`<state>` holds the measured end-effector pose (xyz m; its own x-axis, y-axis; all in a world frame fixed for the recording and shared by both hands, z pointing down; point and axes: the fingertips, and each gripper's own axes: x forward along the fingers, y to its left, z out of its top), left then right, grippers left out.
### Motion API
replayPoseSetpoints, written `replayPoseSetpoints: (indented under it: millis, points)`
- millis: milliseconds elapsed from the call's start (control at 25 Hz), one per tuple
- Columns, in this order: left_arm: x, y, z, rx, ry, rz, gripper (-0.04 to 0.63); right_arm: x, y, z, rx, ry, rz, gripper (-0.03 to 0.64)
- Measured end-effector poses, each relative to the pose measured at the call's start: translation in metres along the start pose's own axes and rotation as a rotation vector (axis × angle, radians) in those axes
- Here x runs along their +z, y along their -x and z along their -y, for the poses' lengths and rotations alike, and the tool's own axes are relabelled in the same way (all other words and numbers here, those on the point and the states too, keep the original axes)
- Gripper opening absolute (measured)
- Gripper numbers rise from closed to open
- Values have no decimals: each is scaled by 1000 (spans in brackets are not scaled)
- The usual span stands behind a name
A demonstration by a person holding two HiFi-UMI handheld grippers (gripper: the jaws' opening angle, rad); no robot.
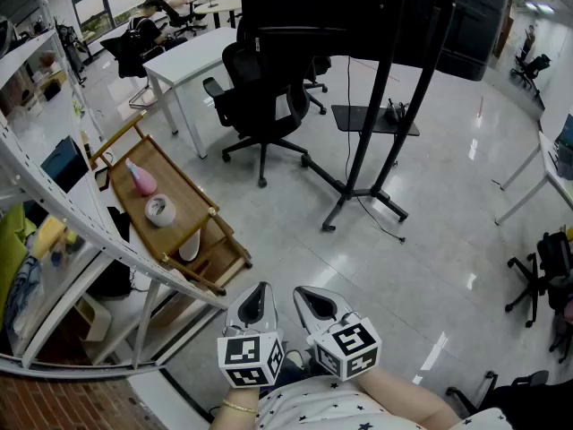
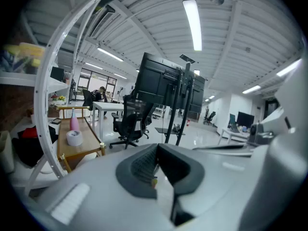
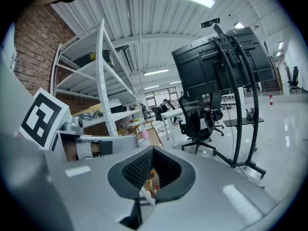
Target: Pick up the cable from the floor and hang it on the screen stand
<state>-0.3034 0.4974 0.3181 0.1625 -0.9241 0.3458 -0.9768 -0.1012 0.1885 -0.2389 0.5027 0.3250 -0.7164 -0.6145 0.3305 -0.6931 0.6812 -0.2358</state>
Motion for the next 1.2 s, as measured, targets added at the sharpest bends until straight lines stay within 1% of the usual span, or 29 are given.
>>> replayPoseSetpoints:
  millis: [160, 360, 520, 720, 920, 1080, 1200]
  points:
    - [-1, -25, 11, -23, -3, -18, 6, -2, -4, 22, -15, -14, -13, -2]
    - [0, -79, 34, -67, -25, -43, 6, 1, -14, 77, -58, -46, -10, -2]
    - [6, -144, 57, -74, -32, -56, 6, 12, -31, 143, -71, -54, -17, -2]
    - [26, -238, 98, -74, -40, -66, 6, 44, -50, 246, -83, -62, -26, -2]
    - [46, -323, 142, -85, -7, -66, 6, 68, -59, 341, -93, -44, -55, -2]
    - [52, -374, 166, -95, -22, -82, 6, 80, -72, 400, -102, -35, -69, -2]
    - [46, -404, 172, -97, -15, -119, 6, 78, -86, 431, -108, -44, -93, -2]
